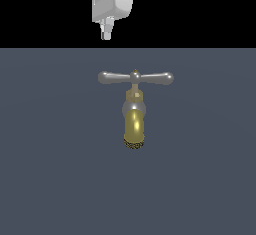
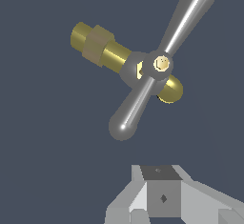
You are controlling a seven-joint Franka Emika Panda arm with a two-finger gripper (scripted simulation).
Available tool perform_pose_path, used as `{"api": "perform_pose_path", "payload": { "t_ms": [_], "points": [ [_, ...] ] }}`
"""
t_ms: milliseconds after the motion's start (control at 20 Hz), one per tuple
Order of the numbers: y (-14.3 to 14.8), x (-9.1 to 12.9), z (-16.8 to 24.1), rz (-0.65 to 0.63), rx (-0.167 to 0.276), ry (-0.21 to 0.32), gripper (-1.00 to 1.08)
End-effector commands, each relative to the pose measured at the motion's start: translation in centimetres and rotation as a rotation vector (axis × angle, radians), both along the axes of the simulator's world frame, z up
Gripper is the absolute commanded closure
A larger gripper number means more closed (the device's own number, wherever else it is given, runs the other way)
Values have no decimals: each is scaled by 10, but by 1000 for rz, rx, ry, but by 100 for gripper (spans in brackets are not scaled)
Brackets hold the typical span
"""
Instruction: Turn on the faucet by rotating a designated handle.
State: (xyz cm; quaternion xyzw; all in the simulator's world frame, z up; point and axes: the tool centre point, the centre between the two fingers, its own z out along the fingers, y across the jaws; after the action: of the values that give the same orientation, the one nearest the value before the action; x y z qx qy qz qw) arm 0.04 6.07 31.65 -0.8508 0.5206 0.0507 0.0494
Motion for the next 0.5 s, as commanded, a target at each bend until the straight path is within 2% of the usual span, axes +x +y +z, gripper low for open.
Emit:
{"api": "perform_pose_path", "payload": {
  "t_ms": [0,450],
  "points": [
    [3,11,-16,-68,-15,7,108],
    [12,46,-71,-298,-80,15,108]
  ]
}}
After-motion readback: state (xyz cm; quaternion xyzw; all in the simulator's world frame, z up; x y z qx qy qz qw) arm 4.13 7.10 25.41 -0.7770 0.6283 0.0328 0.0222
